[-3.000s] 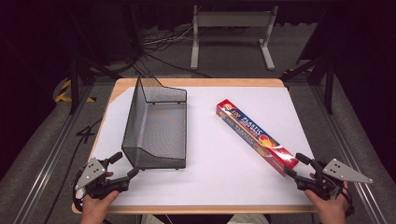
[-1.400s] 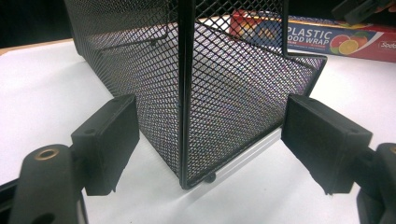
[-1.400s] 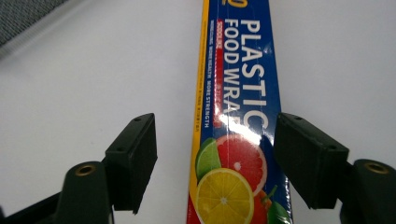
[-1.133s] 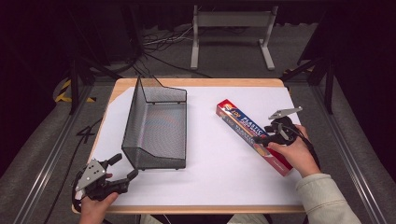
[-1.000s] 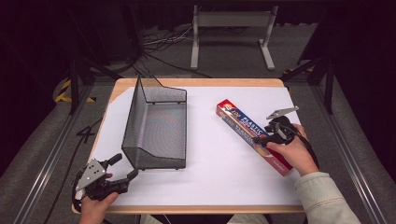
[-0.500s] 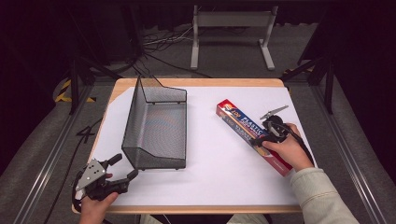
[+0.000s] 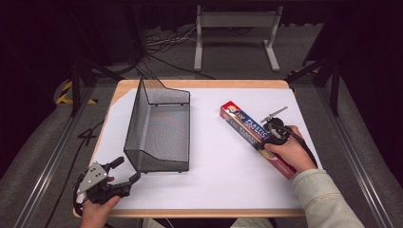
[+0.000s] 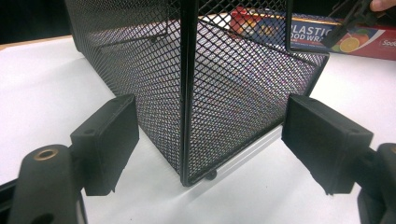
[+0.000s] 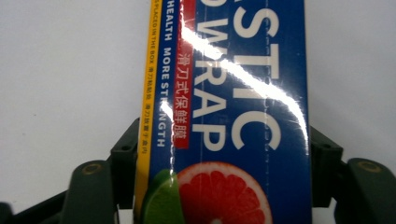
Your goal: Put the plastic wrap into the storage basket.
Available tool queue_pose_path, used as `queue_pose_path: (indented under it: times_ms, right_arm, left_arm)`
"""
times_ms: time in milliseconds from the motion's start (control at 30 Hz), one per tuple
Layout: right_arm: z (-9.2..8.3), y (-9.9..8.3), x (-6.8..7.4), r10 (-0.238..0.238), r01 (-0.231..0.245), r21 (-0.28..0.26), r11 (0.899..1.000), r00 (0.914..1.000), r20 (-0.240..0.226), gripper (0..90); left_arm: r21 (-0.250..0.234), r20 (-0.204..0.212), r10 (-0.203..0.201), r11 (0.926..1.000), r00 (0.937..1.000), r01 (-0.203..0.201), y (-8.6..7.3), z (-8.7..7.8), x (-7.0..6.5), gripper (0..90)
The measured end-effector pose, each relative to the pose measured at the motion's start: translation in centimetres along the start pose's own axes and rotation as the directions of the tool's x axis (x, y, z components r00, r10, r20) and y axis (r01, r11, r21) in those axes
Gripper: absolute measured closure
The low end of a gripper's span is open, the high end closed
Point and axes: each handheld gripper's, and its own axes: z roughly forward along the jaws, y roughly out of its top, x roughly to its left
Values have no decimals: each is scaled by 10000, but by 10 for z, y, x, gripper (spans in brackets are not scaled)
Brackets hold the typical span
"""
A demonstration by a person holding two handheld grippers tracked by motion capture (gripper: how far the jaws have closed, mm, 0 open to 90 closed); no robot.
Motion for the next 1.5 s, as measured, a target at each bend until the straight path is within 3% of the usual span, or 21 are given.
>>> queue_pose_path:
  times_ms: [333,467,733,1500]
  right_arm:
    - [-3,4,7,-23,3,323,9995,9981,619,408]
    - [-4,4,7,137,-152,282,9995,9985,527,412]
    - [-12,7,11,1,-17,272,9996,9982,599,418]
    - [-70,29,30,351,-303,-893,9955,9980,528,418]
  left_arm:
    - [2,-20,-4,10000,10000,4,0,1,0,196]
    - [-11,-11,-21,10000,10000,21,0,0,0,196]
    - [0,11,-21,10000,10000,21,0,0,1,196]
    - [28,9,-3,10000,10000,3,0,-1,0,196]
